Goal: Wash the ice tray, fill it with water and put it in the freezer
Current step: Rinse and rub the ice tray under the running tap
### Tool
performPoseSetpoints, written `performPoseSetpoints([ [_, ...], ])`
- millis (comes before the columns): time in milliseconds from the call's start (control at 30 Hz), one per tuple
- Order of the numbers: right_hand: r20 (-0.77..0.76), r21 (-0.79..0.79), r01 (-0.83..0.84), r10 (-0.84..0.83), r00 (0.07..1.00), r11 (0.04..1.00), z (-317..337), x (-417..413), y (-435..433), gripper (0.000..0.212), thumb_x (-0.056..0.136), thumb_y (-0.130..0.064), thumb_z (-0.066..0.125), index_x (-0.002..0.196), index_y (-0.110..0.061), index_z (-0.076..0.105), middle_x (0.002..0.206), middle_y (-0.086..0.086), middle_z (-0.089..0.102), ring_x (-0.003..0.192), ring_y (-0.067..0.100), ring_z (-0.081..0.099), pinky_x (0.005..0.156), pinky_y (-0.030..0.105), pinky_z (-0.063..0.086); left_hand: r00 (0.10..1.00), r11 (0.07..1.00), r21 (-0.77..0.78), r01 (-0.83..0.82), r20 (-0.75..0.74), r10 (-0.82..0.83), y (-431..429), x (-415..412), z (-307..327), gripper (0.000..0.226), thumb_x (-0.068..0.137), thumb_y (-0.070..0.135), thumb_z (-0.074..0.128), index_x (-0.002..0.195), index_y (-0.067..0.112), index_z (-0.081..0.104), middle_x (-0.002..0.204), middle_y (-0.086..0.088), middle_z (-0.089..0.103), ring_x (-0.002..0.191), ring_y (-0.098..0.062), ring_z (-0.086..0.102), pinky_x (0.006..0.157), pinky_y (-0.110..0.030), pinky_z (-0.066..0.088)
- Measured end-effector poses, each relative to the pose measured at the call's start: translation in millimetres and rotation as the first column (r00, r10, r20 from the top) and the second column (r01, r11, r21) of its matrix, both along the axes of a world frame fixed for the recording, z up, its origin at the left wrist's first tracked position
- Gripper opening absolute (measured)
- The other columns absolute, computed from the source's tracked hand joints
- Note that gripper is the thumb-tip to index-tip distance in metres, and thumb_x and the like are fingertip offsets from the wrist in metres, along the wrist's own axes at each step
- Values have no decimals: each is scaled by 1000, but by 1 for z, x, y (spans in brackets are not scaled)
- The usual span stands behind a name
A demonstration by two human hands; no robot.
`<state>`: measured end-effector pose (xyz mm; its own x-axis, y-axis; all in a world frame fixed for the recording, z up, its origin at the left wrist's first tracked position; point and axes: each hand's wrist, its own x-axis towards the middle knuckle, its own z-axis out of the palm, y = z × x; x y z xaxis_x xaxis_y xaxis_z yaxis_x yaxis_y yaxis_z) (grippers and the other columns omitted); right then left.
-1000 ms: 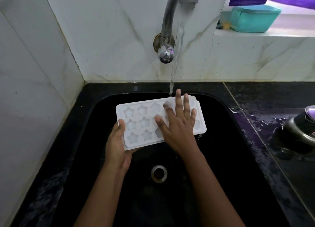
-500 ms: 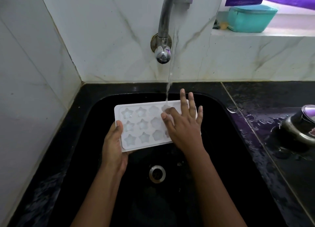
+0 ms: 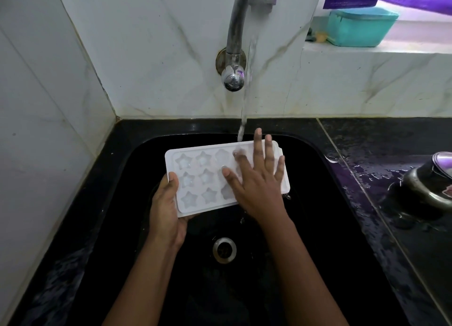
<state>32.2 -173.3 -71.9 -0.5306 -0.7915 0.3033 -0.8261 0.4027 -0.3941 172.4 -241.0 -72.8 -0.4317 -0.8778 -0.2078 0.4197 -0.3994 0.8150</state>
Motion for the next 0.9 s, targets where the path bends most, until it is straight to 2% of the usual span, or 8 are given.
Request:
performPoseSetpoints([
  [133,120,-25,-70,72,990,997,6,-9,1,67,84,-69,18,130,-32,49,158,-13,-14,137,3,-30,112,44,-16,999,999,25,-37,-16,37,-2,3,-4,32,100,32,41,122,17,59,118,-10,69,105,-27,68,77,-43,59],
  [267,-68,-86,141,-147,987,986,-4,-4,0,54,91,-58,23,112,-25,60,160,2,6,147,18,-6,113,50,-8,1000,1000,17,3,-5,-3,3,-3,-3,29,100,30,40,118,17,60,112,-8,71,101,-25,69,76,-40,60],
  [367,-108,-80,135,-143,984,988,-8,10,-6,62,91,-61,22,121,-17,53,160,2,-4,146,17,-12,113,53,-6,1000,999,40,21,-20,-20,4,-5,0,30,100,30,41,118,16,60,112,-9,71,101,-26,69,76,-42,60],
  [467,36,-37,-31,32,999,999,1,1,-4,71,86,-67,15,131,-23,47,154,-12,-21,138,5,-30,114,50,-9,999,999,32,-28,-23,29,0,-2,-1,33,99,32,41,121,15,59,115,-11,70,103,-27,68,77,-44,59],
  [567,121,-75,-25,34,992,997,8,-14,4,66,84,-67,11,117,-32,57,153,-18,-18,136,1,-31,114,45,-13,999,999,10,-44,-17,44,-1,1,-1,32,99,31,41,120,15,59,113,-9,71,100,-25,69,72,-39,60],
  [700,-76,-83,99,-106,992,992,6,-5,5,60,90,-62,15,123,-32,56,159,-3,-12,143,13,-22,112,46,-16,1000,1000,-3,-20,-11,20,2,-3,0,29,101,30,40,115,17,61,108,-6,73,97,-23,70,69,-37,60],
  [833,-16,9,-74,75,997,997,5,2,-4,72,86,-68,14,142,-29,38,157,-8,-21,139,9,-31,113,47,-16,996,996,27,-87,-15,87,-3,1,-1,29,101,30,40,116,17,61,108,-7,73,97,-24,70,68,-38,60],
  [900,66,-79,-75,81,995,994,9,-3,-3,70,85,-67,15,132,-30,50,159,-8,-8,142,9,-22,114,46,-9,994,993,24,-112,-10,113,-5,3,-3,28,101,31,39,113,20,62,105,-4,74,95,-23,71,66,-37,60],
])
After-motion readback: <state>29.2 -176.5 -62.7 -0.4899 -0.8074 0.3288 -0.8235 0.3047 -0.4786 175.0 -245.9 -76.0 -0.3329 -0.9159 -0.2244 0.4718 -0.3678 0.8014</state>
